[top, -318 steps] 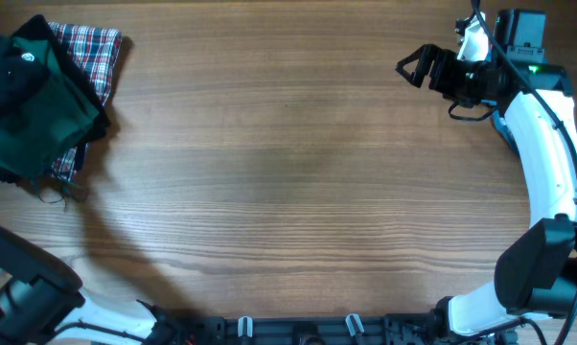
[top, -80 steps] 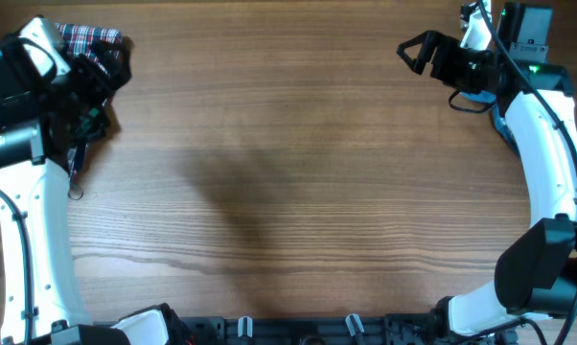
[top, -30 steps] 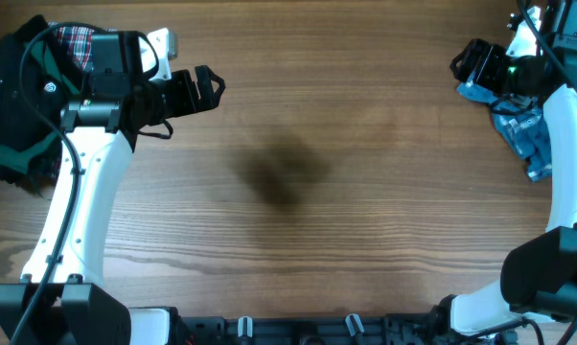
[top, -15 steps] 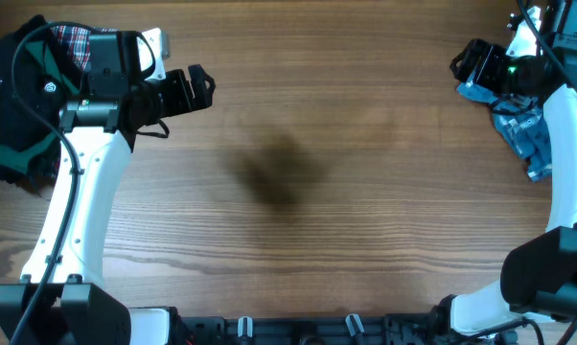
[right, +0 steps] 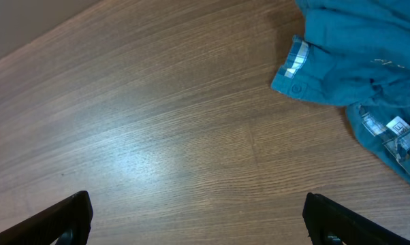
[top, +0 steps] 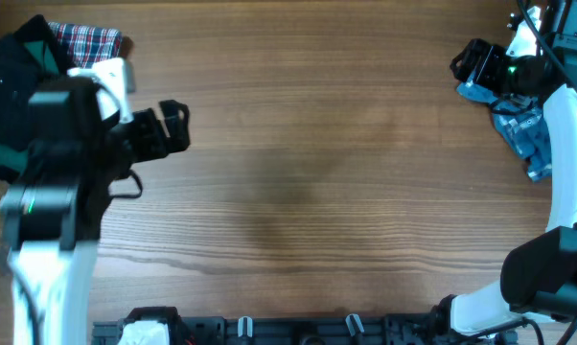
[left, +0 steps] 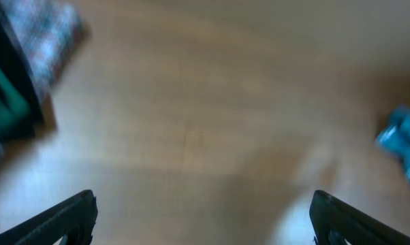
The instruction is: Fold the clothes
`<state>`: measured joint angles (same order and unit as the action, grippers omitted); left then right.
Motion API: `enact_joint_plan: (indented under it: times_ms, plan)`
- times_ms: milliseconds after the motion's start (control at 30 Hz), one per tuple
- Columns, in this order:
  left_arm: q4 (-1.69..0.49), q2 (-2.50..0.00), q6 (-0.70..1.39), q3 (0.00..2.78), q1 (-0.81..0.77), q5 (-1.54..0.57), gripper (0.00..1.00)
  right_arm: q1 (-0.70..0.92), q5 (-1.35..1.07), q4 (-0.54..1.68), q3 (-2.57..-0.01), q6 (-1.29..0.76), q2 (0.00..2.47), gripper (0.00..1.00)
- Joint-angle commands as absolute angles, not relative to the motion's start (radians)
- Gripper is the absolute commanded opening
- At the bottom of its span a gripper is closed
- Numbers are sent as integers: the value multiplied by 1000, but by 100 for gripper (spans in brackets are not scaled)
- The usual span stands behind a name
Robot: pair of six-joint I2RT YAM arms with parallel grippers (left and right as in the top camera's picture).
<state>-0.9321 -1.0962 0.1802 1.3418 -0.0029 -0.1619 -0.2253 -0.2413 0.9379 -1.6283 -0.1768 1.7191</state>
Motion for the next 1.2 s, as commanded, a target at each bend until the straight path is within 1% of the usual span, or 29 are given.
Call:
enact_joint_plan:
  times_ms: [0,100,200,267,400,600,667,767,1067,1167]
  plan:
    - [-821,-939,175,1298,20,-145,100,-228,-224,935,-1655,-159,1734,100]
    - [-711,-836,175,1209,25,-145,100,-228,-224,935,-1655,-160,1734,100]
    - [-516,-717,175,1046,44,-181,100,-228,-224,935,-1655,-160,1735,100]
    - [-332,-635,175,896,71,-236,100,-228,-224,935,-1655,-159,1735,100]
    - [-65,-520,173,656,95,-288,100,-228,-224,935,-1655,-159,1735,100]
    - [136,-351,139,357,95,-288,100,-228,-224,935,-1655,-159,1735,100]
    - [184,-305,107,280,95,-288,100,-228,-224,935,-1655,-160,1735,100]
    - [200,-242,108,205,93,-288,100,-228,-224,935,-1655,-159,1735,100]
    - [122,-112,113,111,44,-278,100,-228,-224,935,-1655,-159,1735,100]
    - [114,-80,178,87,27,-242,100,-228,-224,935,-1655,-159,1735,100]
